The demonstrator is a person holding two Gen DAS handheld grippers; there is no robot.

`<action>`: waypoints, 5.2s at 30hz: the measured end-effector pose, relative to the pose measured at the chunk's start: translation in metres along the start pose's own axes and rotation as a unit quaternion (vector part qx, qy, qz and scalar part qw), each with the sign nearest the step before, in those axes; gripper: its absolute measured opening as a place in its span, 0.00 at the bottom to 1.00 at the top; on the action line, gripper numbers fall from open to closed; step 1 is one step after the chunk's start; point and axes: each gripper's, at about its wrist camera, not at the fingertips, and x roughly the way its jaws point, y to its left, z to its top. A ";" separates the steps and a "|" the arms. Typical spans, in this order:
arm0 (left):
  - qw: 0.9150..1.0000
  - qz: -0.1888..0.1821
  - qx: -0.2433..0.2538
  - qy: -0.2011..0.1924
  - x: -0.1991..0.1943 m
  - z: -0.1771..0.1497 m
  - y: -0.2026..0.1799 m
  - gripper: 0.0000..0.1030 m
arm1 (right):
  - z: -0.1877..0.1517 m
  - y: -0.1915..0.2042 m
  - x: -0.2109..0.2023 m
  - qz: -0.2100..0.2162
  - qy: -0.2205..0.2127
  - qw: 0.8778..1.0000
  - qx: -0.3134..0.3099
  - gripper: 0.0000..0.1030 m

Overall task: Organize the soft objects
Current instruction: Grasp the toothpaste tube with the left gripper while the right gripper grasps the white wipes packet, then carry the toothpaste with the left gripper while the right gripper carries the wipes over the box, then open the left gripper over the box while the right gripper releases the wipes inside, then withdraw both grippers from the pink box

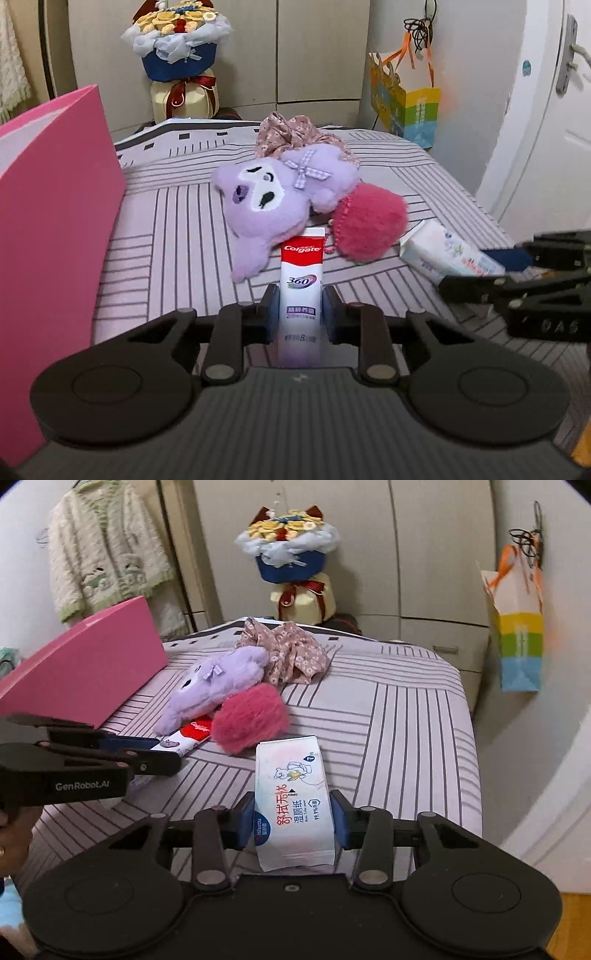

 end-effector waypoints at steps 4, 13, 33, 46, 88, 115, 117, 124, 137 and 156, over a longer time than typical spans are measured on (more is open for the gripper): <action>1.000 0.016 0.001 -0.005 0.002 -0.001 -0.006 0.25 | 0.000 0.010 0.008 -0.024 -0.011 1.000 -0.010 0.47; 0.999 0.042 0.014 -0.012 0.004 -0.003 -0.018 0.23 | -0.007 0.025 0.008 -0.068 -0.042 0.997 0.009 0.44; 0.999 -0.013 -0.039 -0.020 -0.062 -0.026 0.008 0.23 | -0.041 0.053 -0.040 -0.045 -0.050 0.997 0.048 0.44; 0.996 -0.058 -0.070 -0.013 -0.114 -0.050 0.028 0.23 | -0.050 0.097 -0.086 -0.024 -0.043 0.999 0.002 0.44; 0.989 0.008 -0.147 0.010 -0.138 0.049 0.198 0.23 | 0.158 0.237 -0.018 0.145 -0.065 0.978 -0.135 0.44; 0.975 0.066 -0.206 0.055 -0.064 0.072 0.251 0.28 | 0.189 0.241 0.100 0.111 0.019 0.974 -0.195 0.49; 0.978 0.058 -0.196 0.045 -0.073 0.072 0.248 0.33 | 0.189 0.237 0.092 0.119 0.013 0.976 -0.182 0.50; 0.989 0.051 -0.132 0.030 -0.112 0.066 0.222 0.45 | 0.172 0.225 0.040 0.132 -0.001 0.978 -0.159 0.53; 0.999 0.046 -0.020 -0.008 -0.203 0.040 0.156 0.59 | 0.128 0.196 -0.067 0.136 -0.011 0.979 -0.149 0.75; 0.997 -0.031 0.067 -0.009 -0.224 0.020 0.049 0.85 | 0.055 0.110 -0.146 0.080 -0.017 0.989 -0.120 0.87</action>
